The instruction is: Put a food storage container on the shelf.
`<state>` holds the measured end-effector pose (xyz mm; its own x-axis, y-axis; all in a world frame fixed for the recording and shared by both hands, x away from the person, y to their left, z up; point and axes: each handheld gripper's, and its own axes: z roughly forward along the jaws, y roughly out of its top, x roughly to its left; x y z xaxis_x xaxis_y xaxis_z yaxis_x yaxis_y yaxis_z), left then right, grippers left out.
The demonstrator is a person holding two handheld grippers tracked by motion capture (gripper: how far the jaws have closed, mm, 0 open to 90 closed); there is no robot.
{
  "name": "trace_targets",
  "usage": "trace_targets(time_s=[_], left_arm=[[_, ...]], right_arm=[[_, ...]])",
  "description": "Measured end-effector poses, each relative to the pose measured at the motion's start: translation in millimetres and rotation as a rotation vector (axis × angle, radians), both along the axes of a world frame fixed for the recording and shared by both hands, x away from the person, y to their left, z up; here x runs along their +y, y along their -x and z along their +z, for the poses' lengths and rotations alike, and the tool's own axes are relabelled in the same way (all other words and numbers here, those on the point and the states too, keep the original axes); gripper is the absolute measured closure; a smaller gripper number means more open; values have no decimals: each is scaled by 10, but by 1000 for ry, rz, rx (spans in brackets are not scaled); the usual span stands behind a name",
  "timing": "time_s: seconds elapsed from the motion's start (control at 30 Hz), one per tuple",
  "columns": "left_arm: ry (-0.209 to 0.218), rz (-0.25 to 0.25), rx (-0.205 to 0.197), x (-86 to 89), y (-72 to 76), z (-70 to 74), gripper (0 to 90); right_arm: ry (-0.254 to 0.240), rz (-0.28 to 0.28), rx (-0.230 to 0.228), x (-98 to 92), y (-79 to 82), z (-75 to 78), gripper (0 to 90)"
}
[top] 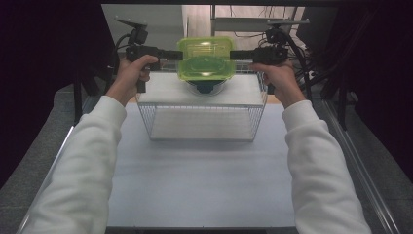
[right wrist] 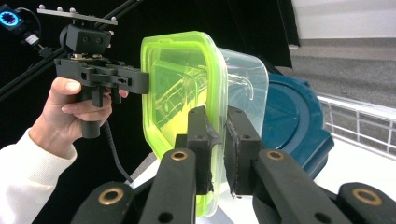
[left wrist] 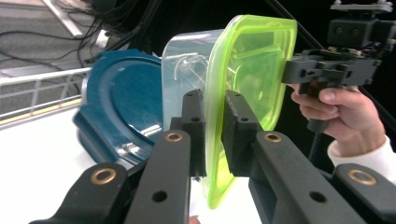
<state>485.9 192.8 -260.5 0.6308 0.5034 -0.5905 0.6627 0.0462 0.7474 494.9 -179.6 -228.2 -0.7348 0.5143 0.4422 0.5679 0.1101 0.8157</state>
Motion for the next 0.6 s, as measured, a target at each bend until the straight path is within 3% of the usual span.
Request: trace_targets(time_s=[0.27, 0.47, 0.6], left_arm=[[-16, 17, 38, 27, -142, -47, 801], [13, 34, 72, 5, -194, -55, 790], [54, 56, 106, 6, -262, -81, 787]], right_arm=[[-12, -14, 61, 46, -202, -106, 807], [-51, -34, 115, 6, -265, -189, 803], [-88, -58, 161, -5, -355, -234, 790]])
